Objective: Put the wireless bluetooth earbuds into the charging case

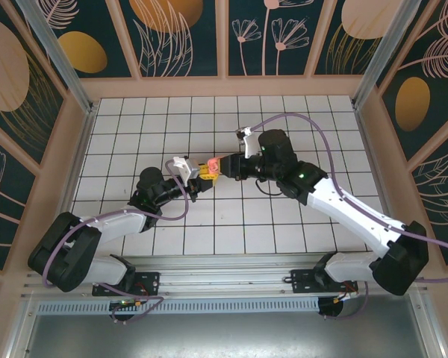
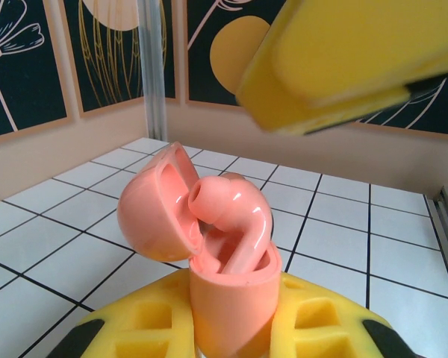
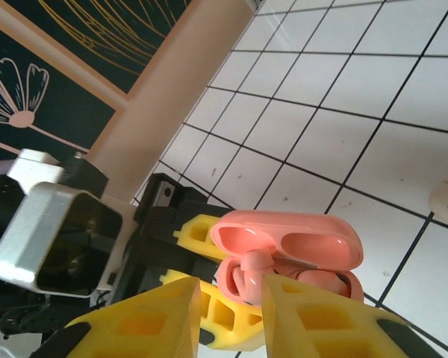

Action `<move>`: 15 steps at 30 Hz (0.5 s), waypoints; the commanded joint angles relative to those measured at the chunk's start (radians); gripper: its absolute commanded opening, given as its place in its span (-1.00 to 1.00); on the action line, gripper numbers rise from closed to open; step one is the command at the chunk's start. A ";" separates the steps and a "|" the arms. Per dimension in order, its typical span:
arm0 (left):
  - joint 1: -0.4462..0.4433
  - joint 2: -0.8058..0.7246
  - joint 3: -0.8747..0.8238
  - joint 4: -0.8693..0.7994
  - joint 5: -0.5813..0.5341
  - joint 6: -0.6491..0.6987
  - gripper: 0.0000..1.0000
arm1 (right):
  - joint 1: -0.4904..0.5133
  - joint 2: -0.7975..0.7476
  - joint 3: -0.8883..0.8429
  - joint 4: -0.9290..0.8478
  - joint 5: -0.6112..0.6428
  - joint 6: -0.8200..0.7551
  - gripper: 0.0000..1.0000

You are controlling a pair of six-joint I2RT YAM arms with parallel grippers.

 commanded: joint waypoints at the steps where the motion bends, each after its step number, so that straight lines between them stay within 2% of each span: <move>1: 0.000 -0.002 0.005 0.047 0.019 0.015 -1.00 | -0.006 0.011 0.027 0.003 -0.023 -0.008 -0.45; 15: 0.001 -0.015 0.001 0.050 0.021 0.012 -1.00 | -0.006 0.051 0.033 -0.001 -0.039 -0.005 -0.56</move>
